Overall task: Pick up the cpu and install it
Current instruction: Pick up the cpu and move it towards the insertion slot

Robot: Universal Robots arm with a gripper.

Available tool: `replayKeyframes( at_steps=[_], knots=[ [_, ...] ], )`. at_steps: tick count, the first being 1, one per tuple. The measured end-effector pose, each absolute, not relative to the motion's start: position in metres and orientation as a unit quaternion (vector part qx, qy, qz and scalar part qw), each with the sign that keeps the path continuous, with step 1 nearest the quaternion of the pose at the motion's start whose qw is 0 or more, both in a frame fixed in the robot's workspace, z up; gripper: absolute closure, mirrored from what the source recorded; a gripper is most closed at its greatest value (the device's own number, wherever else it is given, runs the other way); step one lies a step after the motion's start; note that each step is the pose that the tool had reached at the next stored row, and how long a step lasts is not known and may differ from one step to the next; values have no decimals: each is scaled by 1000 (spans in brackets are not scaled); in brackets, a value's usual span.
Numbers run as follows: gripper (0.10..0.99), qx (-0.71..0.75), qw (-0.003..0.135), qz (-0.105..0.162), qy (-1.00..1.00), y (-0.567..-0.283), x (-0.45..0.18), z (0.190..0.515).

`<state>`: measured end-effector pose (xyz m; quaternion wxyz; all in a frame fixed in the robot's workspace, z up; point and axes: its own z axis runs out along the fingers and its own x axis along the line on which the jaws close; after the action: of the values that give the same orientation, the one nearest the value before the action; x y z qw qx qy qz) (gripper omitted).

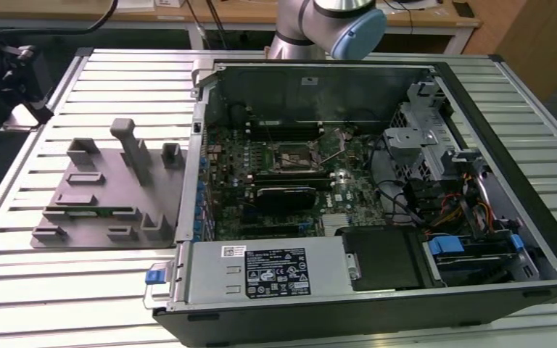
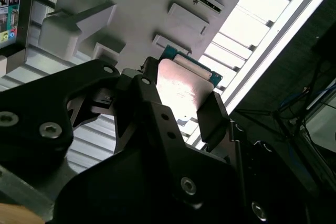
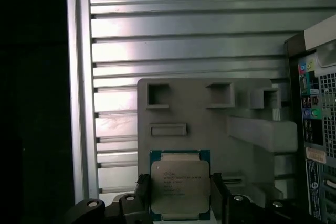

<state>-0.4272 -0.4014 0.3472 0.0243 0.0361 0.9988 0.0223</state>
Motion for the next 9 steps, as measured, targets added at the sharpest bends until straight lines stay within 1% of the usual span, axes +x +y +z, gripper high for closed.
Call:
replayKeyframes(
  at_steps=[9],
  knots=[
    [545,36,26,22,999,-401,-427,368]
  ],
)
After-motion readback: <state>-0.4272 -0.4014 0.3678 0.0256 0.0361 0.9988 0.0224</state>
